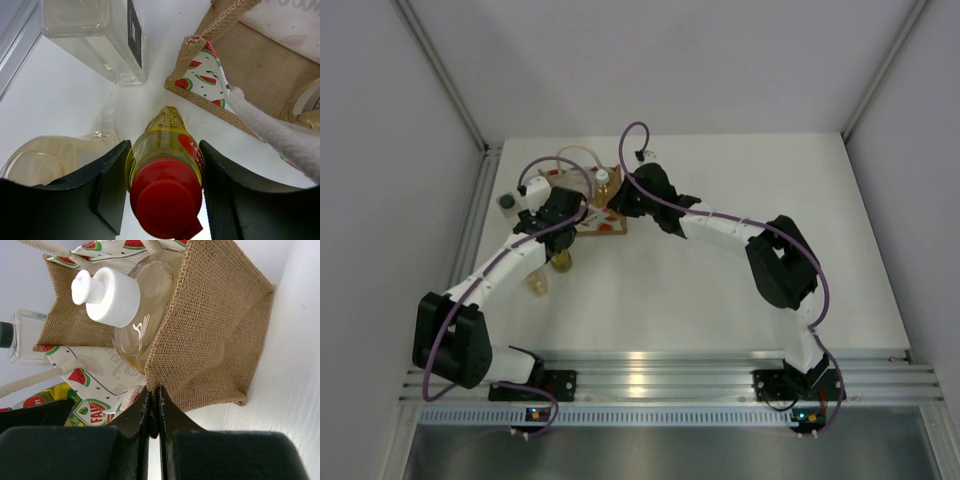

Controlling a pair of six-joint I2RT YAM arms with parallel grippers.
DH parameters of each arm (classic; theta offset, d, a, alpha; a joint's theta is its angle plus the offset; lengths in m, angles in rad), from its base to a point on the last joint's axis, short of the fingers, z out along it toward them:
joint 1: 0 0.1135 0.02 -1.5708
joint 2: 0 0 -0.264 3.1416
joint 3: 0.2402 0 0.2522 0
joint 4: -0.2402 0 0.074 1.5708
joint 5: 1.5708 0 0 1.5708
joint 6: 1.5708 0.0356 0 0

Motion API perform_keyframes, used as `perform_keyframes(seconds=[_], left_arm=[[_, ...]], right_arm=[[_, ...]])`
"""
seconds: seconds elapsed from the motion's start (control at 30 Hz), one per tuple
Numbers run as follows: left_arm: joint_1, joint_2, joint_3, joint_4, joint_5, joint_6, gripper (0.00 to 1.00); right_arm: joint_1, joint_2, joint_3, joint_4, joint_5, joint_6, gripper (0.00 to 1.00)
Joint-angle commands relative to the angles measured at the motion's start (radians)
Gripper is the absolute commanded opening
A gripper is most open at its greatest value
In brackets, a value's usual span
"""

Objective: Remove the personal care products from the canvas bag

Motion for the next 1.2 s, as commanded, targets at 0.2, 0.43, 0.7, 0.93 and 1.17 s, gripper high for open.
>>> perform_keyframes(seconds=[0.2,0.43,0.7,0.93,1.17], left_arm=[[0.004,-0.02,-0.01,0.106,-0.092,-0.027,0.2],[0.004,-0.055,-0.025,0.105,-0.089,-0.02,0.63],[0.002,-0.146,0.025,0.074,0.043,0.082,0.78],[0.002,-0.324,0.09,0.042,0.14,0.132,0.96],[0.002,-0.281,0.295,0.042,0.296,0.249,0.96]], right_arm=[[-0.005,0.023,0.012,-0.059,-0.017,-0.004,0.0],[-0.006,0.028,0.012,-0.059,-0.017,-0.005,0.0],[-0.006,0.034,0.012,-0.059,-0.02,0.004,0.0],[-0.012,0.039,0.004,-0.058,-0.029,0.021,0.0],[-0.014,0.034,-0.021,-0.033,-0.032,0.039,0.0]])
